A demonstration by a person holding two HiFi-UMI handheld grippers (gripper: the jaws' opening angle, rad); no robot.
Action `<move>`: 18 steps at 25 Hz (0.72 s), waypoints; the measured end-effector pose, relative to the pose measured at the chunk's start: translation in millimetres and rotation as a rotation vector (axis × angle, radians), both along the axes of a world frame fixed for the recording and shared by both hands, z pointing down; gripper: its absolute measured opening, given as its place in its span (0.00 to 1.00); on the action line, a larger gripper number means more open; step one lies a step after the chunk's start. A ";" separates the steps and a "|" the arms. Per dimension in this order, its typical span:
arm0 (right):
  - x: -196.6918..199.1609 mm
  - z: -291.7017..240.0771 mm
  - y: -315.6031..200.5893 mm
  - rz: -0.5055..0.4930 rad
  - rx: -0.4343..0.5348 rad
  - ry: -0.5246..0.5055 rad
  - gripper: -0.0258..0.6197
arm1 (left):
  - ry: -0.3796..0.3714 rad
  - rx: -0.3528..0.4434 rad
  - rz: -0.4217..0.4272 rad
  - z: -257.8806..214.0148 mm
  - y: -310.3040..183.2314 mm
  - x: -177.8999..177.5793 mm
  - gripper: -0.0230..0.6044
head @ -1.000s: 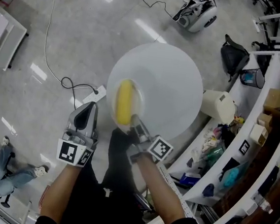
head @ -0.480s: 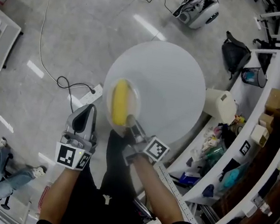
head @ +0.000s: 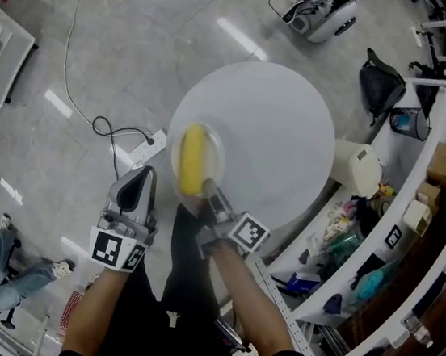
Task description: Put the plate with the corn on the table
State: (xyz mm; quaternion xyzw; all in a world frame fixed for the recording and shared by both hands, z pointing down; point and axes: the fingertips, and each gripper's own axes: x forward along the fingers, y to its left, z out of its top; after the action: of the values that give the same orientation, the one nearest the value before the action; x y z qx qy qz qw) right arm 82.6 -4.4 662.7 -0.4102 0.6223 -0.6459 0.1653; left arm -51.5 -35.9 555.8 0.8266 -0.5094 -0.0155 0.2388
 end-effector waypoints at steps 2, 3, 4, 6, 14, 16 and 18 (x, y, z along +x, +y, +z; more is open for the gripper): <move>0.1 3.8 0.1 -0.003 -0.003 0.000 0.10 | -0.001 -0.001 0.001 0.7 1.4 0.1 0.04; 0.4 6.1 0.2 -0.002 -0.006 -0.001 0.10 | -0.001 -0.002 0.001 1.2 1.9 0.2 0.04; 0.5 8.0 -0.1 0.000 -0.008 -0.001 0.10 | -0.001 -0.004 0.000 2.2 2.4 0.0 0.04; 0.7 11.4 -0.1 0.002 -0.013 0.001 0.10 | 0.002 -0.014 -0.002 5.4 3.9 -1.2 0.04; 0.9 16.3 -2.2 0.010 -0.020 0.000 0.11 | 0.006 -0.019 -0.002 7.8 4.6 1.1 0.04; 0.1 16.3 -3.7 0.008 -0.014 0.000 0.11 | 0.006 -0.019 -0.003 8.0 4.3 0.7 0.04; -0.4 16.4 -4.8 0.007 -0.010 0.004 0.11 | 0.005 -0.018 -0.006 7.5 4.2 -0.2 0.04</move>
State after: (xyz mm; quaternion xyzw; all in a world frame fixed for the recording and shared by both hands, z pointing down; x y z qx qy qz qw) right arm 82.3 -9.1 679.1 -0.4144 0.6181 -0.6475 0.1643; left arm -51.8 -31.7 563.3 0.8228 -0.5113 -0.0138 0.2478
